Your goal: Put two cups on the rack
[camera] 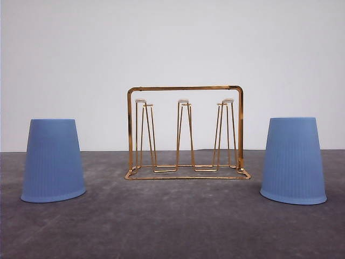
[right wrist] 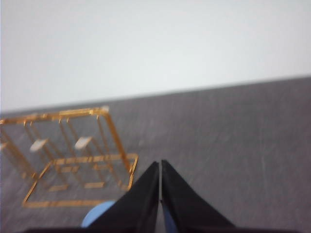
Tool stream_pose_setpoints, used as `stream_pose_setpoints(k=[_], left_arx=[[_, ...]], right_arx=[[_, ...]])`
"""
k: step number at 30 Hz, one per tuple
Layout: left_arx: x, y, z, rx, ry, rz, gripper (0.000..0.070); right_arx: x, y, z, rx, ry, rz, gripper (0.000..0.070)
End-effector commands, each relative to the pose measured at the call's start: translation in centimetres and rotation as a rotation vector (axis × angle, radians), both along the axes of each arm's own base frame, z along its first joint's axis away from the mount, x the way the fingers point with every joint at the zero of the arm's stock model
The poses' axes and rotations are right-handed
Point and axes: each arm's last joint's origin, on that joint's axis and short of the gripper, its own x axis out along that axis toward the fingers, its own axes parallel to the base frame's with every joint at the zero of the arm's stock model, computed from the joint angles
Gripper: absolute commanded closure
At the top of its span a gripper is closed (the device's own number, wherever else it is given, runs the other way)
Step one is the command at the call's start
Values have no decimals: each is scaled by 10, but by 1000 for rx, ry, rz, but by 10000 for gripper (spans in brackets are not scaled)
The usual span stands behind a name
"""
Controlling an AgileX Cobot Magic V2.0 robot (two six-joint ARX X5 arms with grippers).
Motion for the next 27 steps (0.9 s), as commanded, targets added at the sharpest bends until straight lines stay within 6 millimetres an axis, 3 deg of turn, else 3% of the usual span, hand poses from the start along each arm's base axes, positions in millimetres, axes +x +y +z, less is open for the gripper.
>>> stream_pose_setpoints(k=[1,4,7,12,17,20,21,22,25,26,27], left_arx=[[8,-1,24,22,33,-58,689],[26,-3,47,85,145,-120,688],[46,-5,55,138,238,-162,688],[78,-11,46,179,353,-222,688],[96,-16,33,202,430,-262,681],[98,-18,30,204,452,-272,615],[98,-18,29,204,454,-274,546],[98,-19,29,205,454,-277,453],[98,-20,29,201,454,-289,191],[98,-21,29,199,453,-296,129],[98,-22,29,195,452,-308,113]], right_arx=[[9,1,13,-39,52,26,695],[26,2,26,-96,184,64,695],[44,4,27,-138,307,95,695],[70,8,14,-189,436,139,695],[78,9,7,-221,471,154,694],[78,9,8,-220,467,154,689],[77,9,8,-220,467,155,650],[77,9,8,-220,469,157,560],[77,9,7,-221,482,160,176],[77,9,6,-220,485,160,52],[77,9,6,-220,485,160,14]])
